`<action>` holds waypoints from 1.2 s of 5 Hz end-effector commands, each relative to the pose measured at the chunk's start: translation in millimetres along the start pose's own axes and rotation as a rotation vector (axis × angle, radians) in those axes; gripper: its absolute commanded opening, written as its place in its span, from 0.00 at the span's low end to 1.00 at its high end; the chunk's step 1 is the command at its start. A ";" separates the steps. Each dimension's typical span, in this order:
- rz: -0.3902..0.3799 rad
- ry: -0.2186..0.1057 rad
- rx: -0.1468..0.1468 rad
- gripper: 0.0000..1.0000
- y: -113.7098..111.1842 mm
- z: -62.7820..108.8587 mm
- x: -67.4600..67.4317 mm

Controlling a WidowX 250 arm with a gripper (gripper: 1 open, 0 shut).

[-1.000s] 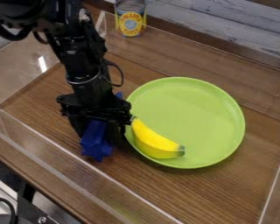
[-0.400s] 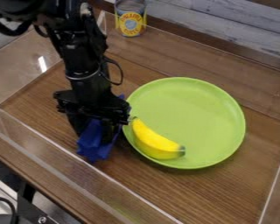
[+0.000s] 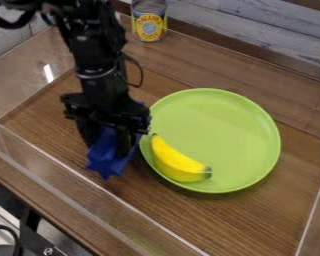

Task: Put the blue object in the green plate

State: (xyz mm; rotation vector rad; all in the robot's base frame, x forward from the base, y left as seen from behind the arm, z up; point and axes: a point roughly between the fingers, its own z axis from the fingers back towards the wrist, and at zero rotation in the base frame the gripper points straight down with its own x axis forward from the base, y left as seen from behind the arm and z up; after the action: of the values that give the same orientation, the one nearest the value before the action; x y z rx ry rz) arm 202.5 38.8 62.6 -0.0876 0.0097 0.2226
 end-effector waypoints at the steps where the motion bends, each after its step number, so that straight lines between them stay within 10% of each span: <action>1: -0.037 -0.065 0.015 0.00 -10.4 27.3 11.2; 4: -0.218 -0.137 0.035 0.00 -68.8 94.1 27.7; 6: -0.247 -0.168 0.043 0.00 -110.6 94.7 27.7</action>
State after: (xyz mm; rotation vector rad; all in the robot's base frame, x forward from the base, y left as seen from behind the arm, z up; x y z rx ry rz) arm 247.4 -53.5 153.1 -0.0203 -0.1133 -0.0238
